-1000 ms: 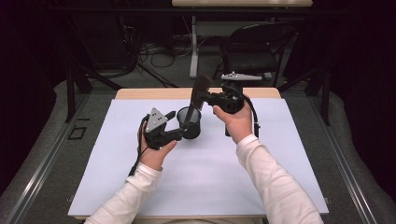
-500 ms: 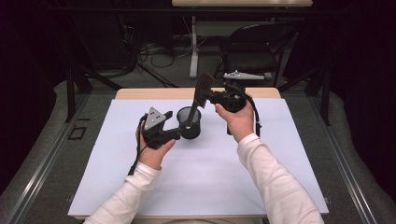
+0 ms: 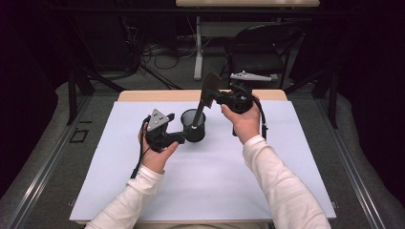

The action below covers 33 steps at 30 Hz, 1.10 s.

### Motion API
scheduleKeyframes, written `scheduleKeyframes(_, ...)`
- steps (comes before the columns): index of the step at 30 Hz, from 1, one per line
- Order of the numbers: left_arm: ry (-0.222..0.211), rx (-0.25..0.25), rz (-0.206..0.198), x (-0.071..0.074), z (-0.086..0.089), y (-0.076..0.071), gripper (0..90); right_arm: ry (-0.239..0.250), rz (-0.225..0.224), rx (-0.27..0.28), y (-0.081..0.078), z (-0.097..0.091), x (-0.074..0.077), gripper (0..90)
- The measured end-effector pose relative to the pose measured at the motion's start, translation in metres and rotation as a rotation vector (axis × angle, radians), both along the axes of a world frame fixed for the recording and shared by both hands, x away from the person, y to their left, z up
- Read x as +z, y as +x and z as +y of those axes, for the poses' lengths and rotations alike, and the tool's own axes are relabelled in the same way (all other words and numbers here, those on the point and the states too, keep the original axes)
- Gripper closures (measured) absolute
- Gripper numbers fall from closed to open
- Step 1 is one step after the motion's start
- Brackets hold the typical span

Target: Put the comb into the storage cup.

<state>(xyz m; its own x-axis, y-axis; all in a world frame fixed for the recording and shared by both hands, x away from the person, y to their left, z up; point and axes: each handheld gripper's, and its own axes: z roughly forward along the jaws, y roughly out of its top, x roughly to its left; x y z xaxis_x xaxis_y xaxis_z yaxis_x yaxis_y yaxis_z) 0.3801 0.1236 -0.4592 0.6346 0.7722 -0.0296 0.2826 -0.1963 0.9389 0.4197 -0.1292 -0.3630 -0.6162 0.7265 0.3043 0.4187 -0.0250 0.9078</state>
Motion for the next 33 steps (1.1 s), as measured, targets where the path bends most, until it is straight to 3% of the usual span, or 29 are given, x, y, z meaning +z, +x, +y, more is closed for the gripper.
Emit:
scheduleKeyframes(12,-0.018,-0.024,0.031,-0.001,-0.001,0.003,15.6,0.002,-0.004,-0.023,0.004,-0.001,-0.002,87.5)
scheduleKeyframes(20,-0.004,-0.016,0.049,-0.002,0.001,0.005,14.3,0.001,-0.022,-0.042,0.006,0.000,-0.003,87.5)
scheduleKeyframes(27,0.000,-0.037,0.063,-0.002,0.004,0.007,3.0,-0.020,-0.047,-0.056,0.008,0.005,-0.003,87.5)
scheduleKeyframes(33,0.020,-0.016,0.066,-0.003,0.005,0.009,0.3,-0.041,-0.061,-0.068,0.011,0.010,-0.005,87.5)
